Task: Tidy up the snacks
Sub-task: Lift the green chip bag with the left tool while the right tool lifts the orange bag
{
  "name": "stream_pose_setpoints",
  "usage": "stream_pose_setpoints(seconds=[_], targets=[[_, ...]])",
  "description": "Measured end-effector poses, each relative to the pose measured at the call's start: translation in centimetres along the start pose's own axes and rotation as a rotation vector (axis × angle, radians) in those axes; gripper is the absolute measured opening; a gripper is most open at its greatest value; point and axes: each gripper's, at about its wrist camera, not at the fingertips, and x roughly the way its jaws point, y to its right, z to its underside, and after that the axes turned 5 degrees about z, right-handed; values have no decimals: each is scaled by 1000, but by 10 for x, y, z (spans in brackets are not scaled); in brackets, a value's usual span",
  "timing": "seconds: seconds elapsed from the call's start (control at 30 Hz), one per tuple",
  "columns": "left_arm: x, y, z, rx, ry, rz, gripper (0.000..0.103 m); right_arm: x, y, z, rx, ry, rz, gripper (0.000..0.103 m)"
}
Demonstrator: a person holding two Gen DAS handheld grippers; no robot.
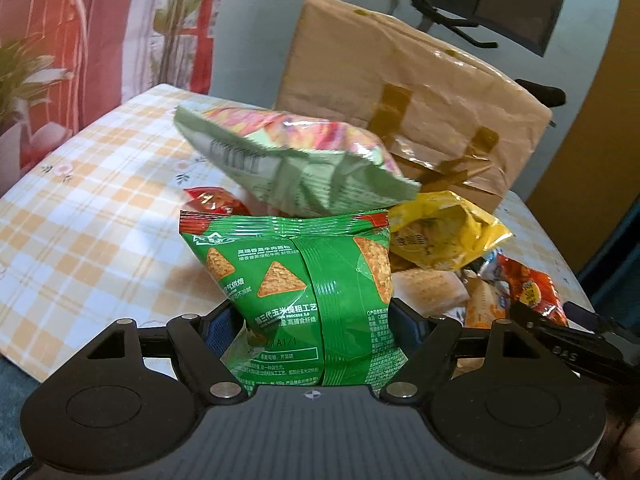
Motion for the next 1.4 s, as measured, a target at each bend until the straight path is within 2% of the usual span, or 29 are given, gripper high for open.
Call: stream_pose_setpoints(seconds=[0.27,0.43,0.6,0.7,0.8,1.0,1.4], targets=[[-4,3,1,37,15,30,80,19,4,5,21,-33,37,103],[-4,3,1,35,16,35,80,19,7,6,27,-30,29,103],[-5,4,1,41,23,44,80,14,12,4,31,-24,36,91],[-5,6,1,50,24,52,80,4,16,1,47,10,46,79],[-8,8,1,63,31,56,80,-8,21,-3,61,61,53,76],[-14,15,0,103,55,62,80,-25,28,-11,88,139,58,76],[-21,31,-2,201,93,89,80,-36,32,-13,115,210,42,76]])
